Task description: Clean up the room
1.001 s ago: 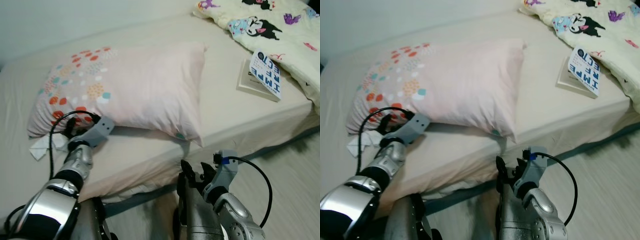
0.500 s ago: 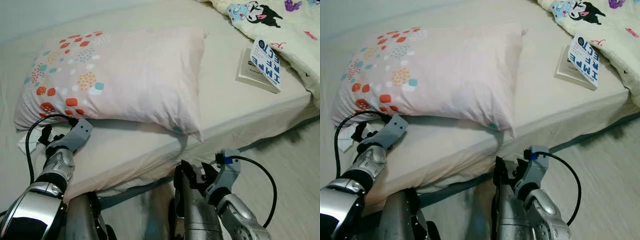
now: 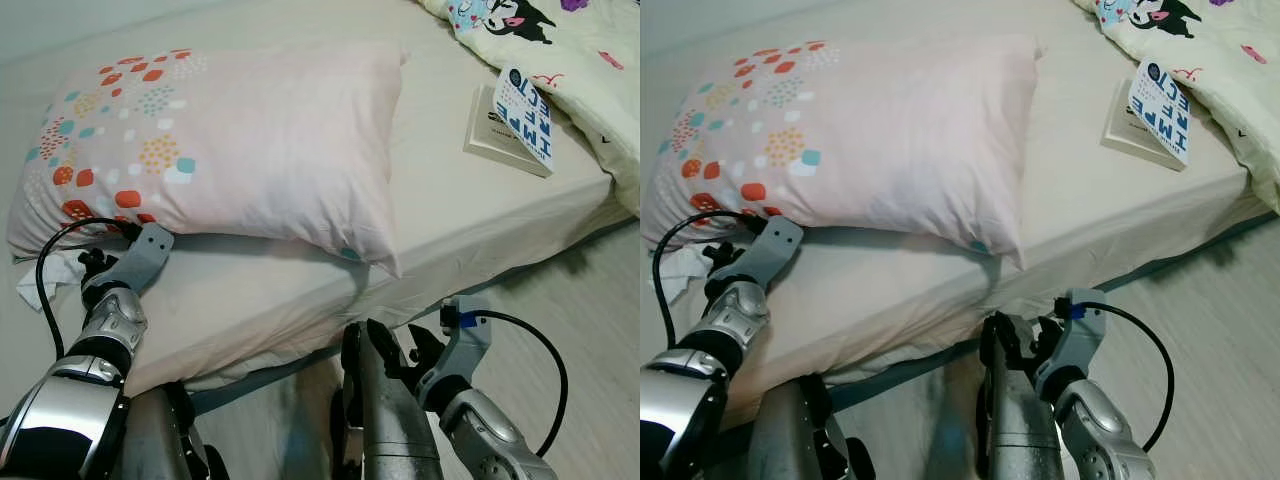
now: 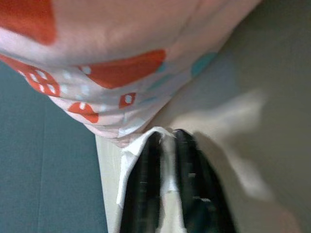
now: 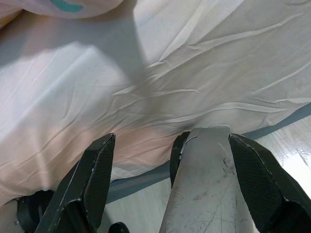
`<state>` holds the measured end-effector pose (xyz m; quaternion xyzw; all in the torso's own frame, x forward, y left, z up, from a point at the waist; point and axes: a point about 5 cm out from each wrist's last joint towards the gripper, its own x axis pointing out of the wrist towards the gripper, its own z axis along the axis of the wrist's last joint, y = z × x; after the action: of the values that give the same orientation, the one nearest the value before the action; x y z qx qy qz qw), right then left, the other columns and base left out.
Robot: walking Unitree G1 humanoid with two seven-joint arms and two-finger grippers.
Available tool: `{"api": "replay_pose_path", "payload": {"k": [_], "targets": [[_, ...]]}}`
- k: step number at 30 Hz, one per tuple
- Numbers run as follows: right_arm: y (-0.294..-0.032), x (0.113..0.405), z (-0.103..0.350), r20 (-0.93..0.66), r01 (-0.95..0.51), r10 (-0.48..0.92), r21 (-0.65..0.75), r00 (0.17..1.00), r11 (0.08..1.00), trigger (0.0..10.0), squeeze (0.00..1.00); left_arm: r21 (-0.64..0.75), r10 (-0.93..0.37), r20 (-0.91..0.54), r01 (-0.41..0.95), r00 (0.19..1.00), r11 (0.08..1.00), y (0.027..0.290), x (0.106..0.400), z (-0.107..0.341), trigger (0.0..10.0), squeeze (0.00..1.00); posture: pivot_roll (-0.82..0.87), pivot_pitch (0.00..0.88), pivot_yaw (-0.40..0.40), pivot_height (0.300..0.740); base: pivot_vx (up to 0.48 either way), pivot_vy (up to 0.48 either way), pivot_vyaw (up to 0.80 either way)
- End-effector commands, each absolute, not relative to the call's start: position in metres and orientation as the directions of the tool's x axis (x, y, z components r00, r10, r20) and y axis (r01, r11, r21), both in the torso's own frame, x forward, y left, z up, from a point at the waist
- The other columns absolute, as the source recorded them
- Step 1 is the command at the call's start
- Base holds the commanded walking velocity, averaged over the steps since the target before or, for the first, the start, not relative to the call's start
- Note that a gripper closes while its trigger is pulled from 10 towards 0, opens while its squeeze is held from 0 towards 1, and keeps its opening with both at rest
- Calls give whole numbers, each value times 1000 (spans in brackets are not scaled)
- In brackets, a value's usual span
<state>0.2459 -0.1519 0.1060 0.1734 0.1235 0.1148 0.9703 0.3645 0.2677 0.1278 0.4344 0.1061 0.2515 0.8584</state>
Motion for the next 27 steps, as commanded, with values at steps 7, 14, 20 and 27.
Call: {"api": "replay_pose_path", "payload": {"k": [7, 14, 20, 27], "targets": [[-151, 243, 104, -217, -172, 267, 377, 939, 910, 10000, 0, 789, 566, 63, -389, 822, 476, 278, 360, 128, 0, 0, -313, 424, -16, 513, 0, 0, 0], [-148, 256, 107, -186, -194, 280, 380, 942, 904, 10000, 0, 720, 626, 208, -551, 751, 422, 292, 364, 160, 0, 0, -290, 370, -2, 513, 0, 0, 0], [-145, 270, 113, -145, -216, 291, 386, 946, 897, 10000, 0, 656, 633, 379, -678, 675, 331, 302, 369, 202, 0, 0, -259, 311, 12, 513, 0, 0, 0], [-141, 286, 114, -110, -237, 302, 397, 947, 887, 10000, 0, 602, 592, 509, -750, 625, 274, 305, 371, 232, 0, 0, -203, 203, 30, 513, 0, 0, 0]]}}
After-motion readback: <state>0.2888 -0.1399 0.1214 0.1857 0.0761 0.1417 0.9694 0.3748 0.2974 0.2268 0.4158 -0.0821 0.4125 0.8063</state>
